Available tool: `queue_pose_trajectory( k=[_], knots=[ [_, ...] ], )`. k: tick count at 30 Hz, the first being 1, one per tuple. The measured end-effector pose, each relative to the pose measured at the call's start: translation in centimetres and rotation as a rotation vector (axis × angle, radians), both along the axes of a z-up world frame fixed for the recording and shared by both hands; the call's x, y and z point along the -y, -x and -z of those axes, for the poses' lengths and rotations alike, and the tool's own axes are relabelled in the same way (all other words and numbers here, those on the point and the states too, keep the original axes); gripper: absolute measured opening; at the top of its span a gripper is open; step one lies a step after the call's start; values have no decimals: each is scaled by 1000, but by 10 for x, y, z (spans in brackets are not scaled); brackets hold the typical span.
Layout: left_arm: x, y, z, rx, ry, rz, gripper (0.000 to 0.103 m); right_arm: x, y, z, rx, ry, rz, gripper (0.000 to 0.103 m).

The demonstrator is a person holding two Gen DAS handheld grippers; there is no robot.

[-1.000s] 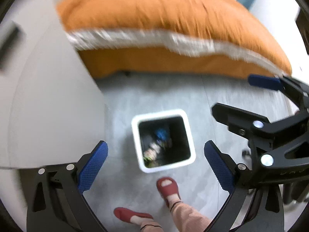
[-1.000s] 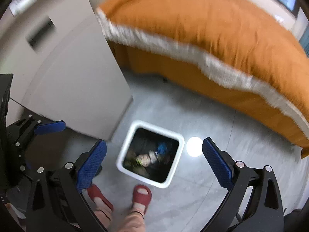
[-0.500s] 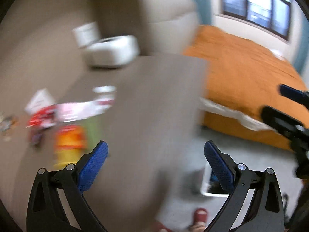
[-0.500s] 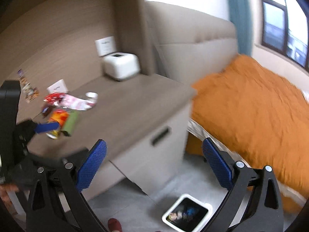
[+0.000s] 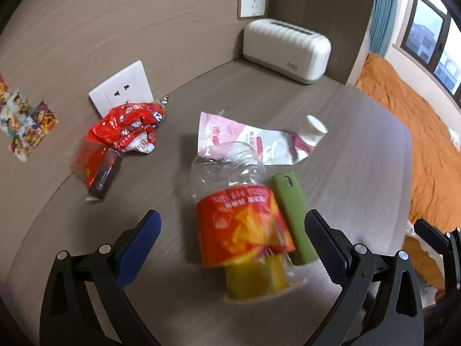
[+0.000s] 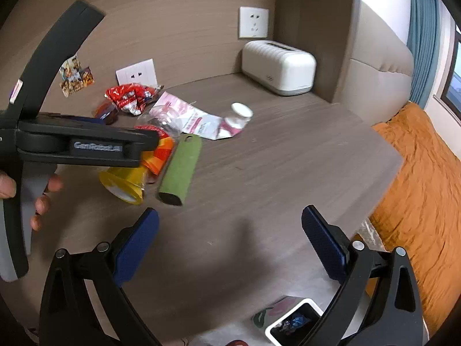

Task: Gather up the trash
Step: 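Swing both tools back toward the desk, then grasp the red-labelled plastic bottle with the left tool while the right grasps the green tube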

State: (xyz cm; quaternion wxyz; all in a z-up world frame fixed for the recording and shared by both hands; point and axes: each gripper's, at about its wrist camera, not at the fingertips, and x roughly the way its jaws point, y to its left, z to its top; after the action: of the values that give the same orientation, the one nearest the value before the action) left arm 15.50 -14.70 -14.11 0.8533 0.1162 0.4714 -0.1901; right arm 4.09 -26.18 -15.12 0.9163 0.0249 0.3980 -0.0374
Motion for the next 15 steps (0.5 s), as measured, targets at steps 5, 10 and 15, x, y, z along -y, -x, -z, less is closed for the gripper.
queue_pose_trajectory(
  k=[5, 10, 15],
  knots=[
    [0, -11, 15, -34, -42, 25, 98, -14, -20, 9, -21, -8, 11, 99],
    [4, -32, 37, -121, -44, 49, 98, -28, -41, 24, -63, 80, 35, 99],
    [9, -47, 47, -145, -45, 67, 87, -29, -61, 34, -95, 38, 42, 73]
  ],
)
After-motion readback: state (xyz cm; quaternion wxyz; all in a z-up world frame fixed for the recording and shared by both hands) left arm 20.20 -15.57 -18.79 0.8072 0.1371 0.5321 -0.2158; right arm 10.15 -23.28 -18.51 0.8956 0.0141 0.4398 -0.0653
